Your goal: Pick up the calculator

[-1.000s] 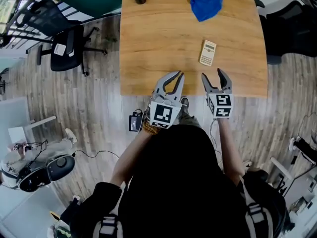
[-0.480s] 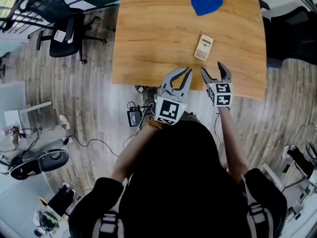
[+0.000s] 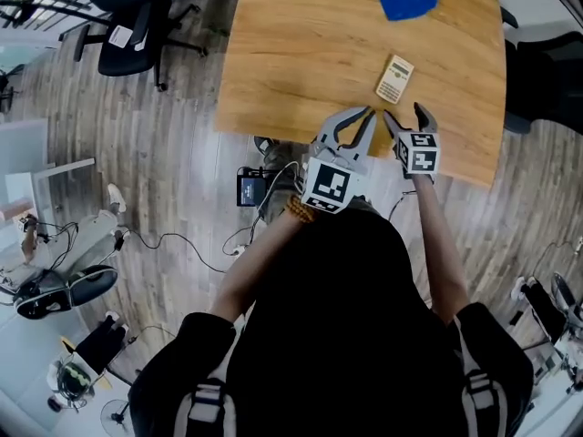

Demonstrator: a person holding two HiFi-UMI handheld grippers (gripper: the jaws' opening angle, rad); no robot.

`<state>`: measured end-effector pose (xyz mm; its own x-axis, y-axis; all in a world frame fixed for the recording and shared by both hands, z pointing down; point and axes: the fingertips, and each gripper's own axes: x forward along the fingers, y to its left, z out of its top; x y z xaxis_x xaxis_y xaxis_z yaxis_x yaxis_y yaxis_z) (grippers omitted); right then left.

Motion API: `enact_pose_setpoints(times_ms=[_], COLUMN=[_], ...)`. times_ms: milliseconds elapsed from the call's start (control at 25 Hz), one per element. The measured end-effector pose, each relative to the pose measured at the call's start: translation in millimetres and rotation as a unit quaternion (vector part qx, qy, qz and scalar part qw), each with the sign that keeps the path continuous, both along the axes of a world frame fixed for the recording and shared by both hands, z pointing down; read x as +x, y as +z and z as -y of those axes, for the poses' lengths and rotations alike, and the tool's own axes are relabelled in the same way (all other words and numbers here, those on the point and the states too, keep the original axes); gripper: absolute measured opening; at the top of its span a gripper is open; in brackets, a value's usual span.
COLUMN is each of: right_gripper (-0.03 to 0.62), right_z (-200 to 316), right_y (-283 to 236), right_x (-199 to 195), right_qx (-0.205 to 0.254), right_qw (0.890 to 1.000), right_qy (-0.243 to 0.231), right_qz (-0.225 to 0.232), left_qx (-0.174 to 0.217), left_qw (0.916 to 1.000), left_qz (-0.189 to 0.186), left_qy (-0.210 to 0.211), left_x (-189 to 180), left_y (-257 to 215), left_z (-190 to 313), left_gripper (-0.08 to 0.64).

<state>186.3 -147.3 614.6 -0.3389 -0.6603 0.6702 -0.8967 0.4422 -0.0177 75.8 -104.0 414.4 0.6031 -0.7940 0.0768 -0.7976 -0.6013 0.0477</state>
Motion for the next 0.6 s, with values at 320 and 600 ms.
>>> enact_pose_setpoints(times_ms=[320,600], right_gripper=[0.379,0.393], right_z=[23.8,46.0], right_y=[28.7,62.8], right_x=[-10.4,-8.8], right_qx=[-0.033,-0.090], right_qw=[0.999,0.991], right_qy=[0.011,0.080], right_qz=[0.006,0.053], left_qx=[-0.007,-0.020], left_qw=[0.9998,0.9994], left_qz=[-0.004,-0.002], left_qy=[-0.019,-0.029], left_x=[-18.2,-29.3], left_y=[2.0,11.6], left_z=[10.4,13.6], left_gripper=[0.041,0.041])
